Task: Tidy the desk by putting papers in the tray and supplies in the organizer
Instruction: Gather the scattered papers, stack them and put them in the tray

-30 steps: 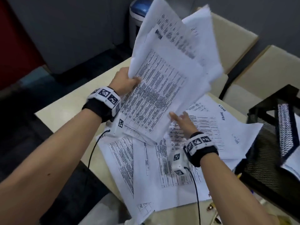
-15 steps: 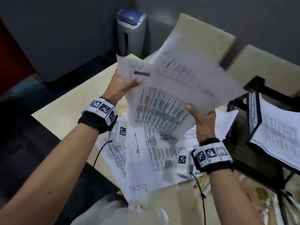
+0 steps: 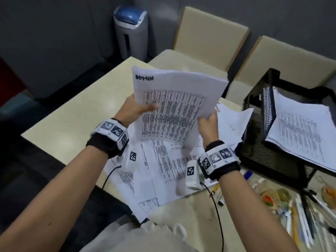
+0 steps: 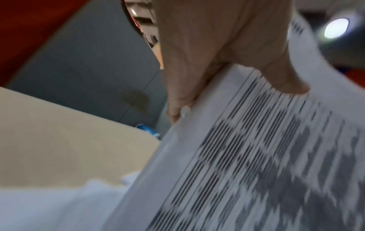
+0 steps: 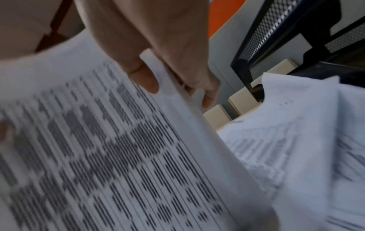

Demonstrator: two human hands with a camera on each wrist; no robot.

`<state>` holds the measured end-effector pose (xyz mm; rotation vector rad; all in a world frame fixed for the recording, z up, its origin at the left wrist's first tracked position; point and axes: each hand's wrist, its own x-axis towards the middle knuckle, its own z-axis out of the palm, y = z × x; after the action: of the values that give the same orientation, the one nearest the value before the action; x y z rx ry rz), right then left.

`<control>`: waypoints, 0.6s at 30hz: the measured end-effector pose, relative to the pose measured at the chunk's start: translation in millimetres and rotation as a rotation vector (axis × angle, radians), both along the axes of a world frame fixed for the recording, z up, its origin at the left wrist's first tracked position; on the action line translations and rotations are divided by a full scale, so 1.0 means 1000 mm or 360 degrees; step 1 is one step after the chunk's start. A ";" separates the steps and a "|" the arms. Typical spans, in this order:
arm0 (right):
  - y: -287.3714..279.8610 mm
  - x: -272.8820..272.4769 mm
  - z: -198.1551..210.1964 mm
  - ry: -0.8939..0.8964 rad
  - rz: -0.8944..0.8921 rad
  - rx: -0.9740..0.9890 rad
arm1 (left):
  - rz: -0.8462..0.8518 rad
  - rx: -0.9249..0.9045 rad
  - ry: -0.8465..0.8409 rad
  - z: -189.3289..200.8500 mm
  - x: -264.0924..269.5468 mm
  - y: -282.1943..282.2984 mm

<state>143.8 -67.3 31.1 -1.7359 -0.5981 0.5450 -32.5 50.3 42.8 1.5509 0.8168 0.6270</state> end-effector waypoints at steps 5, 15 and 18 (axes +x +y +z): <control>-0.023 0.005 -0.013 0.0060 -0.0050 -0.0129 | 0.0096 0.0024 0.0178 -0.024 0.012 -0.027; -0.188 0.066 -0.045 0.0820 0.0265 -0.0428 | 0.0214 -0.0183 0.0423 -0.022 0.131 -0.101; -0.246 0.087 -0.050 0.1088 0.0066 -0.0304 | 0.0080 -0.0374 0.0499 -0.035 0.169 -0.139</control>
<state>230.8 -312.8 -18.5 -1.5748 -0.0948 1.1875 136.8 -88.7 7.9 1.4332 1.1264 0.3115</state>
